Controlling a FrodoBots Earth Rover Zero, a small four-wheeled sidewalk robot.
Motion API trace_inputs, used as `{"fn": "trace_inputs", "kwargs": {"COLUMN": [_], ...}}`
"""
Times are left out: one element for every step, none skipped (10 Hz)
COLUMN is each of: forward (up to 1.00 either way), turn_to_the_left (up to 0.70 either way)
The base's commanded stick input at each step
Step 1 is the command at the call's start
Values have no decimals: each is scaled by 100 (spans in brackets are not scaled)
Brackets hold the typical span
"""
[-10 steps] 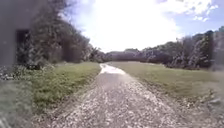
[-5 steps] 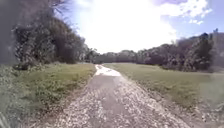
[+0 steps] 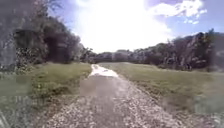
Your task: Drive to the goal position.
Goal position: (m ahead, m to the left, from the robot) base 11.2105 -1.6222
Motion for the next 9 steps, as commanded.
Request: {"fn": "trace_inputs", "kwargs": {"forward": [70, 70, 70, 70, 70, 70, 70, 70, 70], "turn_to_the_left": [4, 28, 0, 0, 0, 0, 0, 0, 0]}}
